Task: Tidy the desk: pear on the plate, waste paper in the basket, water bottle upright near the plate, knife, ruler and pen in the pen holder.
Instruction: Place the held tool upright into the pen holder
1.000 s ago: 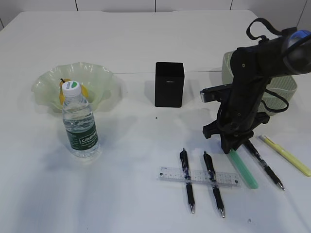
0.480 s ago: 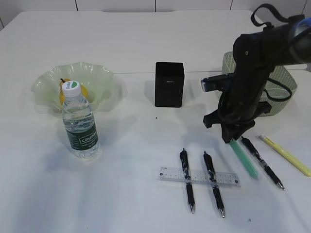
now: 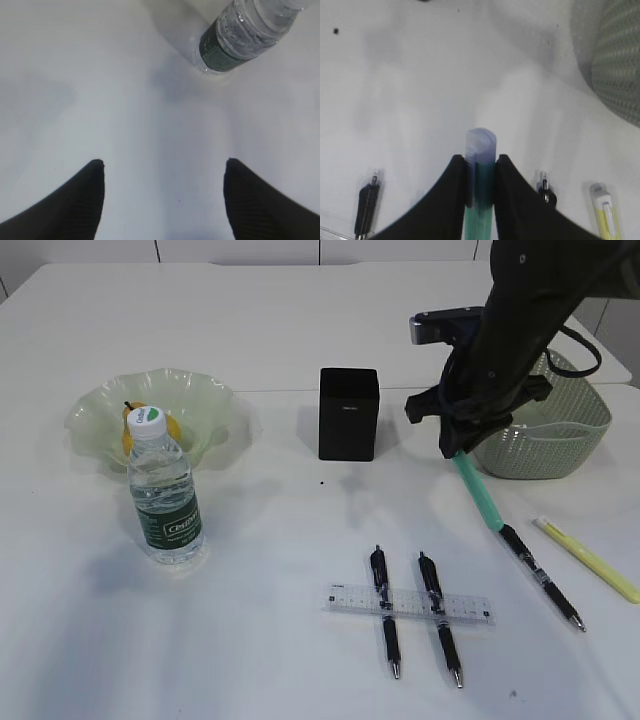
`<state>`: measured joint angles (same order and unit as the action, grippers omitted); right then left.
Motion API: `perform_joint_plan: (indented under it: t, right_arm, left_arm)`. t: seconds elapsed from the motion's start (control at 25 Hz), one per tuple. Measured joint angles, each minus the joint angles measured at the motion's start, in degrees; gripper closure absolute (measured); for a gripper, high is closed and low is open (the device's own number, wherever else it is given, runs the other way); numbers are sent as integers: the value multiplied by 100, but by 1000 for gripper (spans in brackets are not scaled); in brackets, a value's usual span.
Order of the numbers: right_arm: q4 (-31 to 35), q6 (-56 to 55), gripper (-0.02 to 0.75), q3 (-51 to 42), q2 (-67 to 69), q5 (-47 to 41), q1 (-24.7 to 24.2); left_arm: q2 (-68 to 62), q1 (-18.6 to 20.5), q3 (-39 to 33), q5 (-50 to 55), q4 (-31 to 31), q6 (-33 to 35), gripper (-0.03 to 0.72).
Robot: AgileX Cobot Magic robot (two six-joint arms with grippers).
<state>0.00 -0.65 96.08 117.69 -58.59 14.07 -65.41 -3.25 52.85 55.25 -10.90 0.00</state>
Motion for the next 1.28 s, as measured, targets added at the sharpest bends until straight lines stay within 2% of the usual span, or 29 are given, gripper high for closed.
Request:
perform_joint_plan:
  t: [0.2, 0.96, 1.28]
  right_arm:
    - [306, 10, 615, 186, 0, 433, 0]
    - [1335, 963, 615, 195, 0, 3399, 0]
    - [1426, 1069, 615, 195, 0, 4571, 0]
  left_arm:
    - [0, 7, 0, 82, 0, 0, 161]
    - [0, -6, 0, 95, 0, 0, 161]
    - [0, -6, 0, 95, 0, 0, 161]
